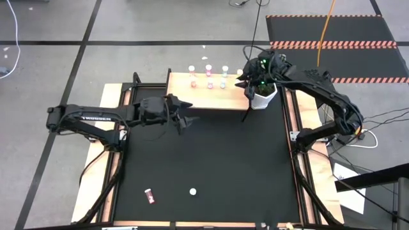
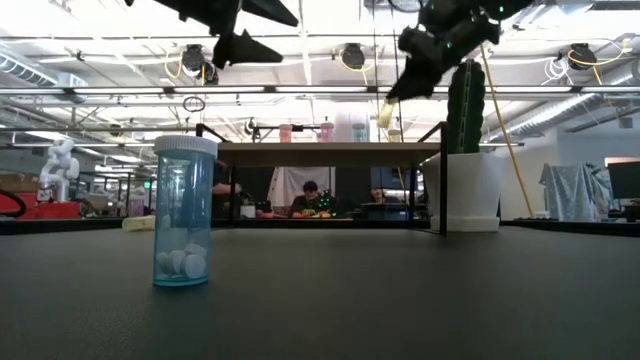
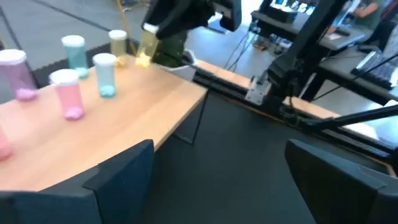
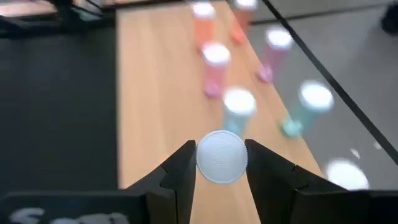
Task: Pick and place medicine bottles onto shelf by color
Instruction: Adjust the yellow pill bottles on the shelf
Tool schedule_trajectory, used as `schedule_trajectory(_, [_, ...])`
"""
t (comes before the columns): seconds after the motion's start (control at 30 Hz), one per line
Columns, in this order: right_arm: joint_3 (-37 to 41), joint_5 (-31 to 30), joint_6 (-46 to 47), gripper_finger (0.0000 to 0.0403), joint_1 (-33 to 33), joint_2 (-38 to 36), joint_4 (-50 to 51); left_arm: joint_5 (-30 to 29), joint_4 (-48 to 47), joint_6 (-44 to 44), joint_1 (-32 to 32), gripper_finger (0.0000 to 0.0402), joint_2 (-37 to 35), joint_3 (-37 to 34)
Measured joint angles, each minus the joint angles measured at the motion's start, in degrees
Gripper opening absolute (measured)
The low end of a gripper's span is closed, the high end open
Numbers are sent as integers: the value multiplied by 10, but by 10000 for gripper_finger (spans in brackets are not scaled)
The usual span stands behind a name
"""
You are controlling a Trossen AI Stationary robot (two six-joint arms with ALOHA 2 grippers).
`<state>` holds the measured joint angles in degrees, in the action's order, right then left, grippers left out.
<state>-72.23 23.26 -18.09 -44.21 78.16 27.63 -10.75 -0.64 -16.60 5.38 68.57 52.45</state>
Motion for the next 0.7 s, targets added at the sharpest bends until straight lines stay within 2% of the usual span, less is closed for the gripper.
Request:
schedule_trajectory(0.17, [12, -18, -20, 121, -15, 19, 2, -3, -6, 19, 5, 363, -1, 0])
schedule_trajectory(0.37, [11, -69, -38, 121, -7, 34, 6, -3, -10, 24, 10, 363, 1, 0])
schedule_trajectory(0.57, [-5, -98, -42, 121, -6, 34, 48, -3, -9, 25, 10, 363, 1, 0])
schedule_trajectory(0.7, [-9, -100, -52, 121, -6, 34, 55, -3, -9, 28, 11, 363, 1, 0])
